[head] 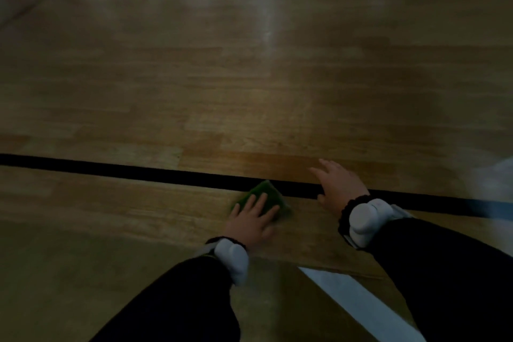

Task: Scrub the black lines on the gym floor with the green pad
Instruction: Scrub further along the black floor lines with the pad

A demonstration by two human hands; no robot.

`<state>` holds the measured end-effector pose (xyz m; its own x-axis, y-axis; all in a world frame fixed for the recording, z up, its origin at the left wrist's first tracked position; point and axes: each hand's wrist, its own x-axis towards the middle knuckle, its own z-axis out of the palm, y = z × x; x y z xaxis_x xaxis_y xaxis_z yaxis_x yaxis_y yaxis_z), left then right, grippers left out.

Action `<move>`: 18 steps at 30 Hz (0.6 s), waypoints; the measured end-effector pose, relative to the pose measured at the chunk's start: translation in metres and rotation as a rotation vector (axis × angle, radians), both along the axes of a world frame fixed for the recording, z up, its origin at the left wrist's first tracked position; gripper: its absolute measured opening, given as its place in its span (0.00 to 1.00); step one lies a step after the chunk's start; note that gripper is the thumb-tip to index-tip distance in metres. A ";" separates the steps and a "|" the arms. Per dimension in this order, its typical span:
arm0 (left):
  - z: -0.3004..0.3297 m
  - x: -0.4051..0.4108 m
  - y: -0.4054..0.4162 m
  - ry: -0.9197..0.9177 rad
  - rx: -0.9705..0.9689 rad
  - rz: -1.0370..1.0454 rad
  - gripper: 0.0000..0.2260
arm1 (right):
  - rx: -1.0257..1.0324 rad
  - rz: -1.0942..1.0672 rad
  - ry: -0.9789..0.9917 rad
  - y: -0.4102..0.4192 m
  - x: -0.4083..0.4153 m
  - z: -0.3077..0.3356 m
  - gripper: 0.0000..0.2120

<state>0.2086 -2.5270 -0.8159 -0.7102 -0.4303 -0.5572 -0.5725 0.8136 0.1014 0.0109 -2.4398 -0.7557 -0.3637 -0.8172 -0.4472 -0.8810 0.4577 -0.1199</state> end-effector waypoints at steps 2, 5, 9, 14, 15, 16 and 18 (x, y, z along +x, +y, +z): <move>-0.001 0.029 -0.028 -0.014 0.015 0.130 0.24 | 0.002 -0.016 0.011 0.001 -0.001 0.002 0.31; -0.001 0.054 -0.049 -0.030 0.041 0.313 0.24 | -0.047 -0.060 0.023 0.002 0.002 0.003 0.22; -0.005 0.049 -0.042 0.033 0.087 0.417 0.24 | -0.065 -0.070 -0.007 0.001 0.016 0.002 0.03; -0.003 0.026 -0.001 0.042 0.011 0.194 0.25 | -0.016 -0.018 0.003 -0.002 0.025 0.006 0.17; -0.002 0.020 0.014 0.025 -0.001 0.118 0.26 | -0.012 -0.013 0.008 -0.003 0.027 0.009 0.18; 0.000 0.013 0.031 0.010 0.002 0.053 0.26 | -0.003 -0.009 0.015 -0.004 0.028 0.011 0.18; 0.001 0.001 0.066 0.013 0.051 -0.053 0.27 | 0.001 0.000 0.035 -0.006 0.030 0.015 0.17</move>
